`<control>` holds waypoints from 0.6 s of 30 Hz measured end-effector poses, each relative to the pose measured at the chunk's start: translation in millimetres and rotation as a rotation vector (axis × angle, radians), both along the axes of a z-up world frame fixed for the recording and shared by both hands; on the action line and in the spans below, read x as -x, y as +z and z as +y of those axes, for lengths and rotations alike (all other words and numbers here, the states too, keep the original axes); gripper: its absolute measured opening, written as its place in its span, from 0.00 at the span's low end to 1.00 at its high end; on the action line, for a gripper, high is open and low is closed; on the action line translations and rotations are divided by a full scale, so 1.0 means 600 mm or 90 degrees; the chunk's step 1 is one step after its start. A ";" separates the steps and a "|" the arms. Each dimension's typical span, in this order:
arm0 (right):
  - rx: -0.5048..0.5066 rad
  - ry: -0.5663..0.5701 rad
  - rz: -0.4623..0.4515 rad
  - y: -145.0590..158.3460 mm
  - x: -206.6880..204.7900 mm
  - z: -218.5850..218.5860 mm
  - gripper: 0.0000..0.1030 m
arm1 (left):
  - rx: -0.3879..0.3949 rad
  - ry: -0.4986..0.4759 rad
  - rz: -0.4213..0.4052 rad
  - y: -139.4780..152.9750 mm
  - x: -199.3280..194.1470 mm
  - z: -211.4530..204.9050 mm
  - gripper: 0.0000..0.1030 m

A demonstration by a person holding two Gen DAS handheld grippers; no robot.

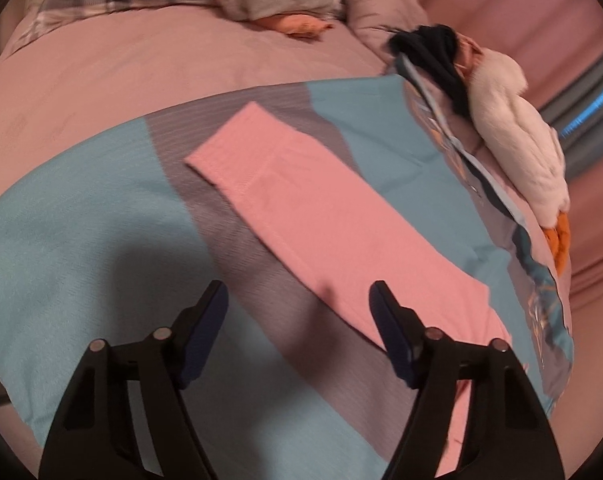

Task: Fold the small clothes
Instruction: 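Move the left gripper to the cuff of the other sleeve, then close the left gripper on the cuff and lift it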

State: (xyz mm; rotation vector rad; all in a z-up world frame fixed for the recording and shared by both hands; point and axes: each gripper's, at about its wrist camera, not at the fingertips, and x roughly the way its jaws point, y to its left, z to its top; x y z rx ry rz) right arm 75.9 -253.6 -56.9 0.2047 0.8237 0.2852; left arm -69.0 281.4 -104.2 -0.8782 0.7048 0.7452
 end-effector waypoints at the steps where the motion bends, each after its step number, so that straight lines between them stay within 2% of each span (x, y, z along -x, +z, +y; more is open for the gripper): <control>1: 0.000 0.000 -0.001 0.001 0.002 -0.001 0.93 | 0.005 0.011 -0.002 -0.003 0.005 0.006 0.69; 6: -0.004 -0.003 0.006 -0.003 0.004 -0.006 0.93 | 0.004 0.036 0.021 -0.012 0.011 0.035 0.64; 8: -0.004 -0.006 0.009 -0.005 0.005 -0.006 0.93 | 0.027 0.048 -0.006 -0.018 0.018 0.051 0.62; 13: -0.008 -0.008 0.013 -0.009 0.010 -0.007 0.93 | 0.067 0.092 -0.060 -0.029 0.030 0.091 0.45; 18: -0.003 -0.015 0.017 -0.014 0.015 -0.009 0.93 | 0.104 0.101 -0.118 -0.039 0.024 0.111 0.40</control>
